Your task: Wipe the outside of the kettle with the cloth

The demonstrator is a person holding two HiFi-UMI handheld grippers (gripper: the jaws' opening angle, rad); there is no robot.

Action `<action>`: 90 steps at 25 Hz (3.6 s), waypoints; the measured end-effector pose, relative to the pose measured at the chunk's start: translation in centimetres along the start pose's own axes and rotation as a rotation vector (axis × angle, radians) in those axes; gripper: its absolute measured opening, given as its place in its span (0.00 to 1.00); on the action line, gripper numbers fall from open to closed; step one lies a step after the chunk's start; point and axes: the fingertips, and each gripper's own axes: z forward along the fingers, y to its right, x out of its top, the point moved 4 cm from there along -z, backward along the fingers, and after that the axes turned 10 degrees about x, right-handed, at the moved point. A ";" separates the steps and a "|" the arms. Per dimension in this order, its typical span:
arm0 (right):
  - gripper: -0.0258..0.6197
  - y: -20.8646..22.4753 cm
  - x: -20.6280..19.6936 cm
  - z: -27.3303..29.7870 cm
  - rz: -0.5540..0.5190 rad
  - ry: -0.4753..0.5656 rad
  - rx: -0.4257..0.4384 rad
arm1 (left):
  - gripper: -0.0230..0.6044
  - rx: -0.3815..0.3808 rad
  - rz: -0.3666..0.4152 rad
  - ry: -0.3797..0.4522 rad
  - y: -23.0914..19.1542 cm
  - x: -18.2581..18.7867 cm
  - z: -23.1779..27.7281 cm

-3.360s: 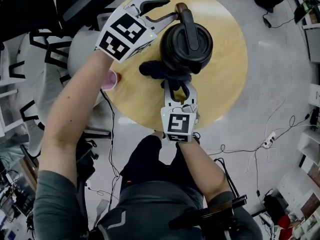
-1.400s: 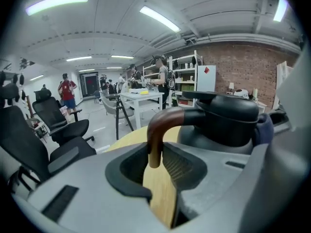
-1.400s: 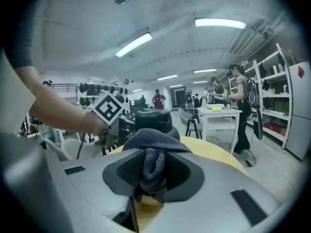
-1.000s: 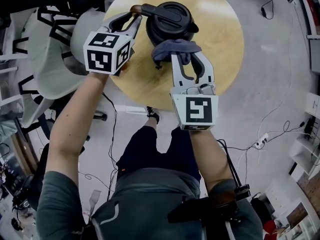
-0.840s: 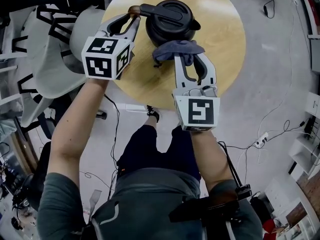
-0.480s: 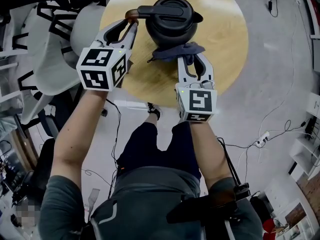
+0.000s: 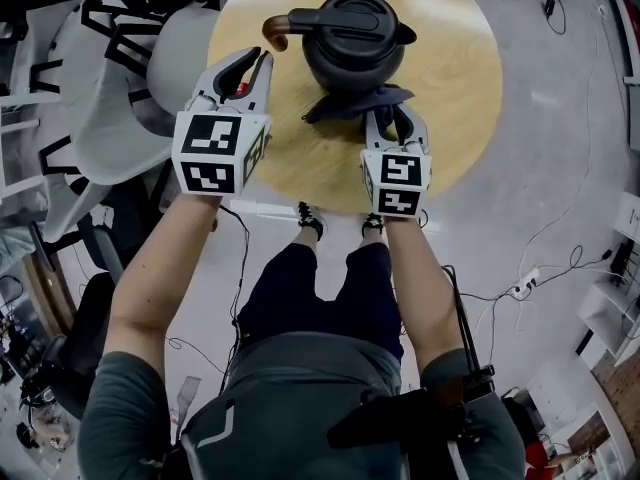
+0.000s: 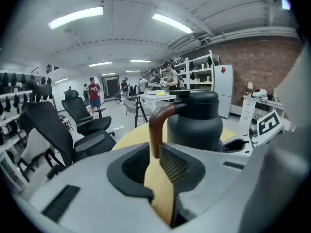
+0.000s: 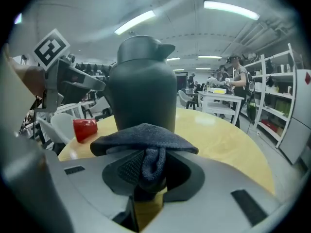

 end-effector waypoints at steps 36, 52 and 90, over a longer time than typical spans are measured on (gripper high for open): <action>0.21 -4.3 2.0 -1.2 -0.032 -0.006 0.046 | 0.23 -0.173 0.020 -0.059 2.4 0.0 -1.9; 0.21 -5.4 5.8 -6.5 -0.011 0.053 0.144 | 0.25 -0.119 -0.148 -0.107 5.9 -2.1 -6.6; 0.21 -6.8 -0.5 -0.1 0.039 -0.082 0.165 | 0.24 -0.153 -0.140 -0.064 6.2 -2.5 -7.3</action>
